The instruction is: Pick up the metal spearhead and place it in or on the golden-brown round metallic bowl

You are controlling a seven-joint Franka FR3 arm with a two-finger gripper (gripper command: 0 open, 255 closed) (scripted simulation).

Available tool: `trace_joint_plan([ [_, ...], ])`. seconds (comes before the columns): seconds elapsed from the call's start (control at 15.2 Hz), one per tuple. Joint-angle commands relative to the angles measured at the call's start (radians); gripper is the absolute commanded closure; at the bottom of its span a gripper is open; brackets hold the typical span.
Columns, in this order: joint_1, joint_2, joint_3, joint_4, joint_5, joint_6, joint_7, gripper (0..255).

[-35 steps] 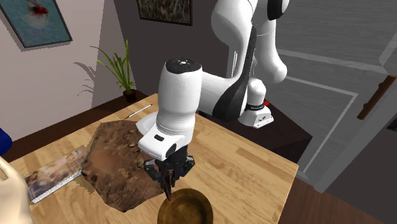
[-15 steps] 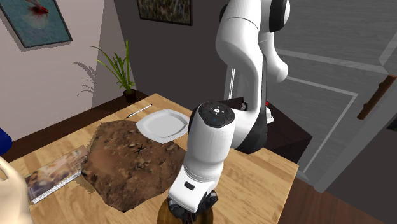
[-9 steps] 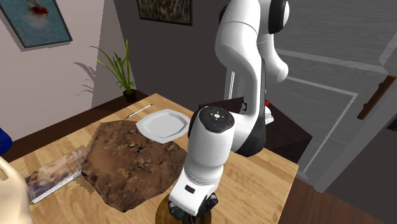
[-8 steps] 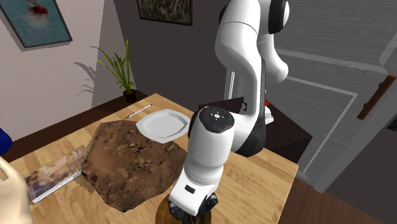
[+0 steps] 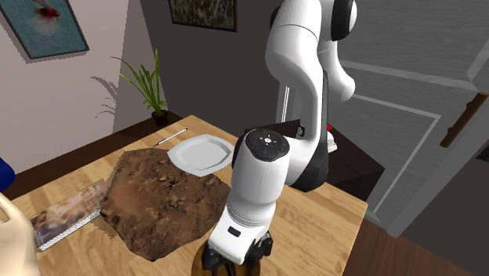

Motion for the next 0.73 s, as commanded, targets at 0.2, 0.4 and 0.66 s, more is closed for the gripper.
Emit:
trace_joint_plan([
  [0.2, -0.024, -0.098, 0.035, -0.031, 0.049, -0.062, -0.031, 0],
  [0.4, -0.024, -0.098, 0.035, -0.031, 0.050, -0.062, -0.031, 0],
  [0.66, -0.024, -0.097, 0.035, -0.031, 0.049, -0.062, -0.031, 0],
])
